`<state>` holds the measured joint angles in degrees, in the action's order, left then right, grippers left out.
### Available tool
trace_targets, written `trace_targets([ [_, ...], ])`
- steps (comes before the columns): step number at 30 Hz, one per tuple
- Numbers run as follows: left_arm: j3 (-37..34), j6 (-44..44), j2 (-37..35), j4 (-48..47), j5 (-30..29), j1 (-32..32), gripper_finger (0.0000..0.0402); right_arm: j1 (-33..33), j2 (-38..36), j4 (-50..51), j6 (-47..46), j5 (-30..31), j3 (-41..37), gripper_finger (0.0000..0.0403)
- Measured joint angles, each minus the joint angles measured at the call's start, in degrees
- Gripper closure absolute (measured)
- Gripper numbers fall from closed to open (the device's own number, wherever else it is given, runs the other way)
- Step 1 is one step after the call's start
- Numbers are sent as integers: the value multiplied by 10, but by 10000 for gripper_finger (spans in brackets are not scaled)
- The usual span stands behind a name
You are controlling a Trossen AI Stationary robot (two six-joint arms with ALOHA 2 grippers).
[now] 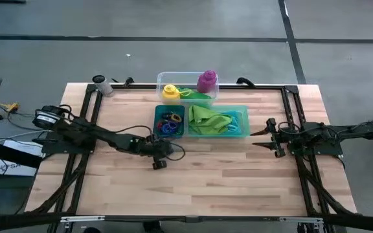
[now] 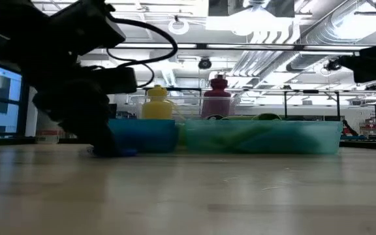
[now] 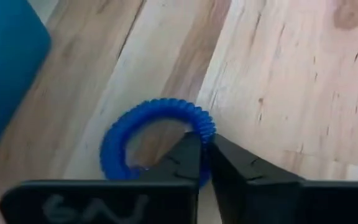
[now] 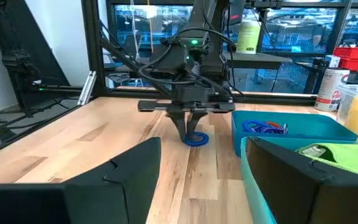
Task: Pick & Place Sports Items
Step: Put the blue spring keychain into the blue bin
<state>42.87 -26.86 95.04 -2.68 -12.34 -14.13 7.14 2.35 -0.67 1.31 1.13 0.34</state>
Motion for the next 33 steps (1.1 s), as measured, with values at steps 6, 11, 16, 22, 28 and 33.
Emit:
trace_targets([
  [6, 0, -15, -1, 1, 0, -2, 392, 0, 0, 0, 0, 0, 0, 214],
  [11, -3, -14, -11, 17, 3, -6, 397, 0, 0, 0, 0, 0, 0, 214],
  [16, -3, 11, -42, 52, 5, -7, 399, 0, 0, 0, 0, 0, 0, 214],
  [22, -3, 69, -98, 65, -7, -5, 400, 0, 0, 0, 0, 0, 0, 214],
  [28, -2, 117, -161, 65, -13, 16, 400, 0, 0, 0, 0, 0, 0, 214],
  [33, -2, 168, -195, 65, -14, 54, 401, 0, 0, 0, 0, 0, 0, 214],
])
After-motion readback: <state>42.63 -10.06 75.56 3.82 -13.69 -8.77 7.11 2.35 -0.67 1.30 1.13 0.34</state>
